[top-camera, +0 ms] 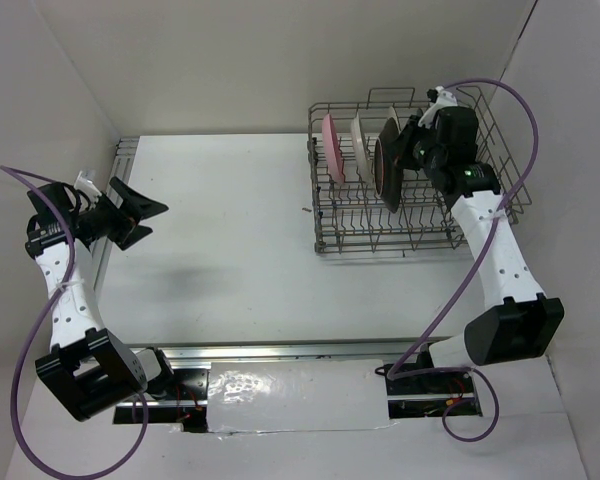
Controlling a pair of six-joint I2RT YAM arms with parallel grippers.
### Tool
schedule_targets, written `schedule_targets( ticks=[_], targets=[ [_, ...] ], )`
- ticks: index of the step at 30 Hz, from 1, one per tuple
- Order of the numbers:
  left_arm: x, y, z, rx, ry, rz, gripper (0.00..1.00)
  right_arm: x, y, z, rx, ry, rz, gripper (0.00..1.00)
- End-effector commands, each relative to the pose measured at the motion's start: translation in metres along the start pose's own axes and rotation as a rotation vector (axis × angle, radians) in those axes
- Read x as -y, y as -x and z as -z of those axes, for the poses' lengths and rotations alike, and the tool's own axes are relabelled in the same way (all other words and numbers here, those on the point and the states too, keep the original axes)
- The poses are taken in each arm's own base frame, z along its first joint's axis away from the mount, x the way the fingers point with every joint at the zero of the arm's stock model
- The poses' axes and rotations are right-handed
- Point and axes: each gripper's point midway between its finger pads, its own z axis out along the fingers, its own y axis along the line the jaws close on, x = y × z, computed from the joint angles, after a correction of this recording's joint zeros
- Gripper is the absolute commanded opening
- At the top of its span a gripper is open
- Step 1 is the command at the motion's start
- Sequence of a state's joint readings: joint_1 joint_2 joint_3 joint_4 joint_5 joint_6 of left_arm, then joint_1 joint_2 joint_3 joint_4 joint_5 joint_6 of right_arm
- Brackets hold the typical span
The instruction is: Load the mixed dishes into the dish rack
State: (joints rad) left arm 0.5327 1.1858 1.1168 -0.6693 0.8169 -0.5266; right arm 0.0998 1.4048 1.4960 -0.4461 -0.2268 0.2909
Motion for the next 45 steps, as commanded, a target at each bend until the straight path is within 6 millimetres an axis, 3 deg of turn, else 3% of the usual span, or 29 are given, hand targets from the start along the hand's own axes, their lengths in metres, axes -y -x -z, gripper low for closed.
schedule_targets(
  ticks=[1,9,30,45],
  targets=[
    [0.002,0.002,0.001,0.009,-0.023,-0.028,0.99,-0.022,0.059,0.012,0.219,0.092,0.058,0.00],
    [0.000,0.001,0.000,0.009,-0.018,-0.027,0.99,-0.011,0.041,0.002,0.176,0.080,0.045,0.00],
    [-0.005,-0.004,-0.002,-0.003,-0.014,-0.017,0.99,0.013,0.018,-0.007,0.134,0.039,0.004,0.00],
    [-0.005,0.001,-0.002,0.002,-0.004,-0.026,0.99,0.035,0.023,0.002,0.159,0.063,-0.078,0.00]
  ],
)
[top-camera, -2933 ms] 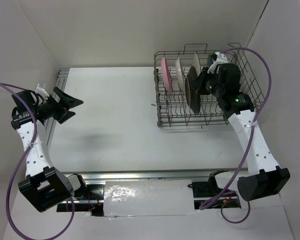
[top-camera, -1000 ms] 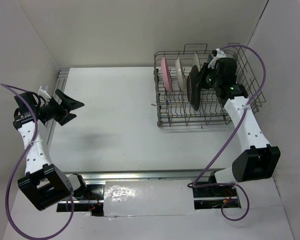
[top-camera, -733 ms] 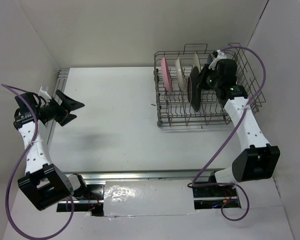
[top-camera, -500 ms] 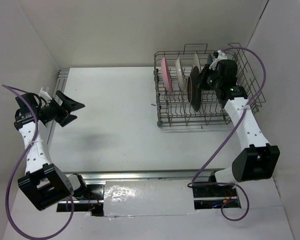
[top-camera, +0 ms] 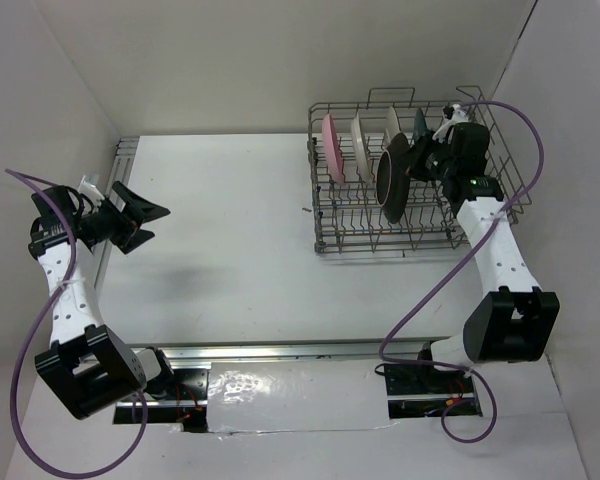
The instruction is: Load the mixed dishes into the dish rack
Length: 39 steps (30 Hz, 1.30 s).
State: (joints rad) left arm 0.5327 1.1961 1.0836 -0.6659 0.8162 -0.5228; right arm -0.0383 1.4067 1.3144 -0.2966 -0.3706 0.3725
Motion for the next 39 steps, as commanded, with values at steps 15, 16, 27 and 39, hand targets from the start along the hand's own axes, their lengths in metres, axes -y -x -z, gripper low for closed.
schedule_targets(
  ticks=[15,16,27,39],
  targets=[
    [0.003,0.007,0.003,0.020,-0.008,-0.043,0.99,-0.017,0.057,0.022,0.194,0.066,0.057,0.00],
    [0.003,0.007,0.002,0.020,-0.010,-0.044,0.99,-0.017,0.058,0.022,0.195,0.065,0.056,0.00],
    [0.003,0.006,0.001,0.017,-0.011,-0.044,0.99,-0.015,0.063,0.026,0.203,0.058,0.060,0.00],
    [0.001,0.005,0.001,0.015,-0.010,-0.040,0.99,-0.006,0.065,0.030,0.184,0.068,0.070,0.00]
  ],
)
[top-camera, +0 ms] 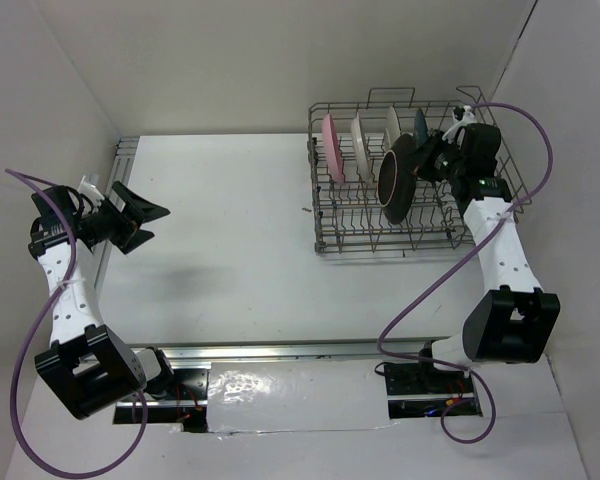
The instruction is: Load the mixed dishes into the dish rack
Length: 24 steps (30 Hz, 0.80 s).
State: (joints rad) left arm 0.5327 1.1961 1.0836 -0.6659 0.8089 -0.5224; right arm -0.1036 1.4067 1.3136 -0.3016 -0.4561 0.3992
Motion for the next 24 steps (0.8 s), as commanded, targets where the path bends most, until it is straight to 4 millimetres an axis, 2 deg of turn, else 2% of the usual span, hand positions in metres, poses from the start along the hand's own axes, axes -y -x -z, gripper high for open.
schedule_targets(
  ticks=[1,13,16,24],
  targets=[
    [0.002,0.005,0.001,0.011,-0.016,-0.038,0.99,-0.020,0.057,0.022,0.176,0.050,0.129,0.00],
    [0.001,0.003,0.000,0.007,-0.015,-0.035,0.99,-0.018,0.063,0.024,0.179,0.037,0.154,0.00],
    [0.000,0.004,0.000,0.009,-0.015,-0.034,0.99,-0.021,0.073,0.028,0.185,0.066,0.171,0.00],
    [0.000,0.004,-0.001,0.007,-0.015,-0.030,0.99,-0.018,0.078,0.025,0.170,0.066,0.169,0.00]
  ],
)
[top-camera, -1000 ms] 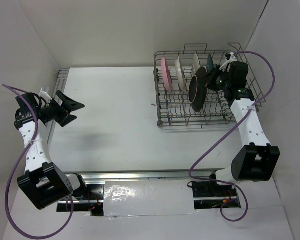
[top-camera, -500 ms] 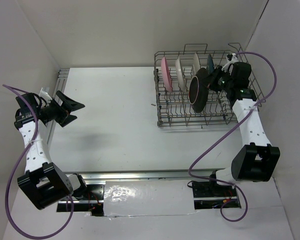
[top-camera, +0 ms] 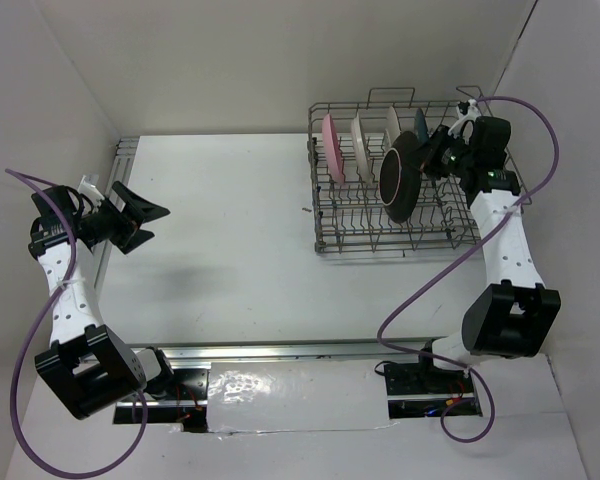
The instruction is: Load the mixed dishes into the dish rack
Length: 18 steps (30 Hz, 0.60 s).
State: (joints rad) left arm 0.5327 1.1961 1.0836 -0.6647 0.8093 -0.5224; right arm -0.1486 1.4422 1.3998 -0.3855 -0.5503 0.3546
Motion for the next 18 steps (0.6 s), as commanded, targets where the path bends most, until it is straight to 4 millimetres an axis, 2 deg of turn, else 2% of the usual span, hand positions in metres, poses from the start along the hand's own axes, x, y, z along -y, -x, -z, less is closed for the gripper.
schedule_targets(
  ticks=[1,18],
  targets=[
    [0.000,0.003,-0.001,0.008,-0.017,-0.032,0.99,-0.015,0.065,0.017,0.198,0.022,0.157,0.00],
    [-0.003,0.002,-0.002,0.002,-0.012,-0.029,0.99,0.012,0.030,0.001,0.141,-0.010,0.126,0.00]
  ],
)
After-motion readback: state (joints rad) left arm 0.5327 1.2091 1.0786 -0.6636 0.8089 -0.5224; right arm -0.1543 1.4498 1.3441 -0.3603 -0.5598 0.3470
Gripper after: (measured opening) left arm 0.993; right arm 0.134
